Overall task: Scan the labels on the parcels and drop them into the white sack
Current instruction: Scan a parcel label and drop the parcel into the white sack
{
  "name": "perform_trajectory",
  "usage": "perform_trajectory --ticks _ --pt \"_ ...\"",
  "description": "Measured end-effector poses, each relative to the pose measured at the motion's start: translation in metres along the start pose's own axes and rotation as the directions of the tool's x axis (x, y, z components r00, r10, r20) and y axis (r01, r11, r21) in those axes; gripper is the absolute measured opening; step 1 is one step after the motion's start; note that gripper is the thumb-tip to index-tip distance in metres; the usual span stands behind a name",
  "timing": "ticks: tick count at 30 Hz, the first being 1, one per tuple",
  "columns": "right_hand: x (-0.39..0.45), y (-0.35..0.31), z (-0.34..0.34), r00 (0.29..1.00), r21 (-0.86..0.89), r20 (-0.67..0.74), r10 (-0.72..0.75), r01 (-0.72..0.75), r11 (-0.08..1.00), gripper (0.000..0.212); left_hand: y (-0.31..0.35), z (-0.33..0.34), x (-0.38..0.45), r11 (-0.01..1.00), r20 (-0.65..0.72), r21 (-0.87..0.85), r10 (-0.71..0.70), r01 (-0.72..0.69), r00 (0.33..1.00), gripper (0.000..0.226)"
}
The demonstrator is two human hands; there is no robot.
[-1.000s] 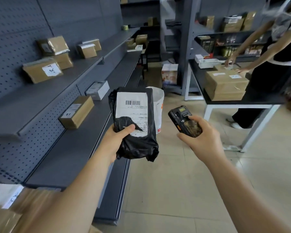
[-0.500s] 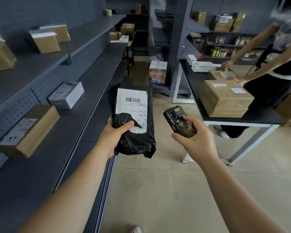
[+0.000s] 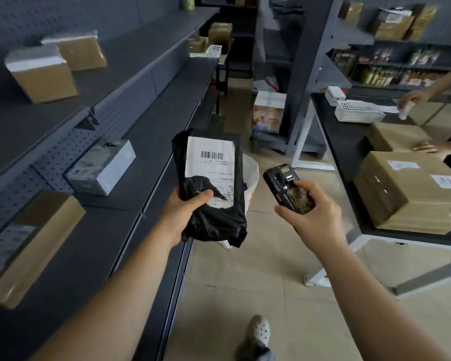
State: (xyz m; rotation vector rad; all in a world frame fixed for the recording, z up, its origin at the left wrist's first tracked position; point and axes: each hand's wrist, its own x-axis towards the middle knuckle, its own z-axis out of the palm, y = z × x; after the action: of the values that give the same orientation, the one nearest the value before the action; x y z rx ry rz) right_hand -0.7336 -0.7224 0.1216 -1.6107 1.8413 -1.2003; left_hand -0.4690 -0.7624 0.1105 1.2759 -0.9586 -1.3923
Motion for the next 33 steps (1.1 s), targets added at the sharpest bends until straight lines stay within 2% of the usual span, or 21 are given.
perform_trajectory --ticks 6,11,18,23,25,29,33 --pt "0.106 0.037 0.034 0.999 0.043 0.026 -0.021 0.020 0.999 0.058 0.005 0.025 0.103 0.999 -0.037 0.043 0.013 -0.012 0.999 0.035" --pt "0.198 0.075 0.045 0.999 0.038 0.027 0.023 -0.024 0.999 0.059 0.011 0.060 0.196 0.994 -0.032 0.105 -0.015 0.018 0.999 0.044" --pt "0.288 0.121 0.079 0.995 -0.009 0.072 0.074 -0.074 0.997 0.061 -0.016 0.091 0.299 0.991 -0.068 0.105 -0.079 0.086 0.995 0.038" --pt "0.326 0.144 0.119 0.983 -0.029 0.114 0.144 -0.141 0.990 0.061 -0.039 0.078 0.362 0.969 -0.067 0.171 -0.170 0.179 0.983 0.049" --pt "0.340 0.152 0.138 0.974 -0.043 0.132 0.186 -0.182 0.982 0.062 -0.050 0.069 0.391 0.959 -0.083 0.182 -0.205 0.217 0.975 0.048" --pt "0.366 0.163 0.173 0.954 -0.082 0.146 0.262 -0.253 0.964 0.061 -0.074 0.057 0.447 0.937 -0.033 0.210 -0.278 0.279 0.960 0.038" --pt "0.393 0.176 0.208 0.932 -0.133 0.147 0.331 -0.312 0.941 0.061 -0.106 0.044 0.500 0.893 -0.026 0.260 -0.373 0.367 0.927 0.057"
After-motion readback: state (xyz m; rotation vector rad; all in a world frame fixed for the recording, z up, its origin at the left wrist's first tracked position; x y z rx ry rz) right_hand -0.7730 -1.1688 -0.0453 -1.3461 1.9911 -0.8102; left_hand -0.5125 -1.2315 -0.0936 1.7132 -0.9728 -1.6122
